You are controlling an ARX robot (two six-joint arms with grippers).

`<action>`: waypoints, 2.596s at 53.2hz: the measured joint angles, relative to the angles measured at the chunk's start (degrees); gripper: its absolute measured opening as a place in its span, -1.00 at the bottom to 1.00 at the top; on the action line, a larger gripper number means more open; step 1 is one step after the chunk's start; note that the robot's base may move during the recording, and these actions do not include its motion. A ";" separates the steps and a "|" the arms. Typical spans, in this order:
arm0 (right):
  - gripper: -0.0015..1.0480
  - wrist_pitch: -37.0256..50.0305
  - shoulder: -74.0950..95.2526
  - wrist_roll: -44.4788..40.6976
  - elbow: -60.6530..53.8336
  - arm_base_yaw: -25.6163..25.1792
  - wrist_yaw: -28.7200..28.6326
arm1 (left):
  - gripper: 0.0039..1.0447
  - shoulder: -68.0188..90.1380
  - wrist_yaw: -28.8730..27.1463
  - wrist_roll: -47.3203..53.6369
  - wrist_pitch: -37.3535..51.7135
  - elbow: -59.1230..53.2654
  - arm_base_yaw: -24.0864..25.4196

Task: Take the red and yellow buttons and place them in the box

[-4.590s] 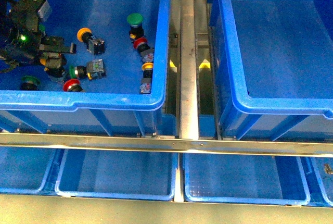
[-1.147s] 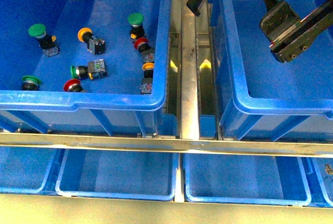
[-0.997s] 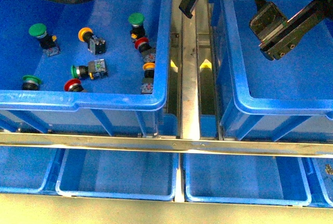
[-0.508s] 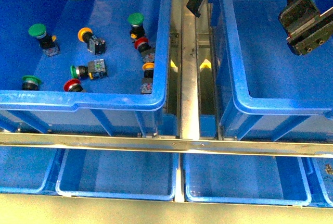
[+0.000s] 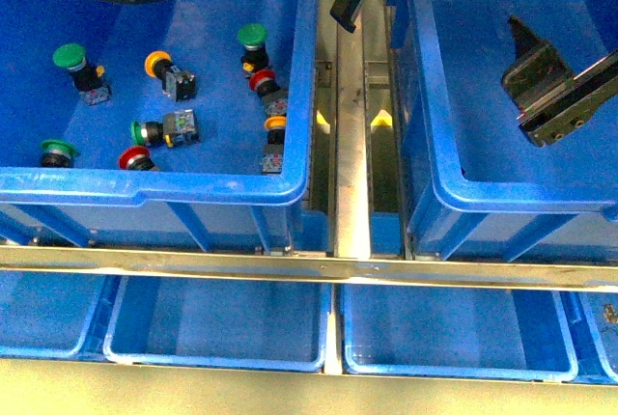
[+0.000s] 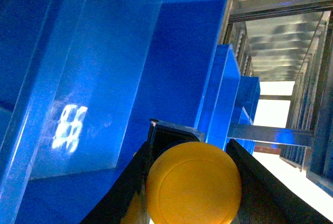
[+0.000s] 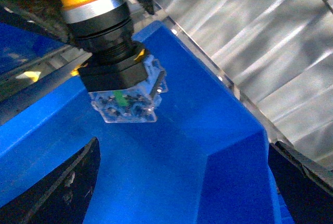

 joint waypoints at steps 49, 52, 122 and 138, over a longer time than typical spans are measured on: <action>0.39 1.79 8.22 1.29 9.18 1.14 4.55 | -0.35 -0.02 0.15 -0.79 0.00 0.00 -0.28; 0.24 1.86 8.22 1.64 9.20 1.05 4.61 | -0.35 -0.02 0.13 -0.79 -0.04 0.00 -0.28; -0.39 3.69 7.30 2.95 5.46 0.04 2.43 | 0.85 -0.55 -5.68 6.64 -2.51 0.28 -0.59; -0.39 3.04 7.02 2.97 5.27 -1.20 2.10 | 0.85 -1.49 -7.69 13.00 -0.26 -9.53 5.92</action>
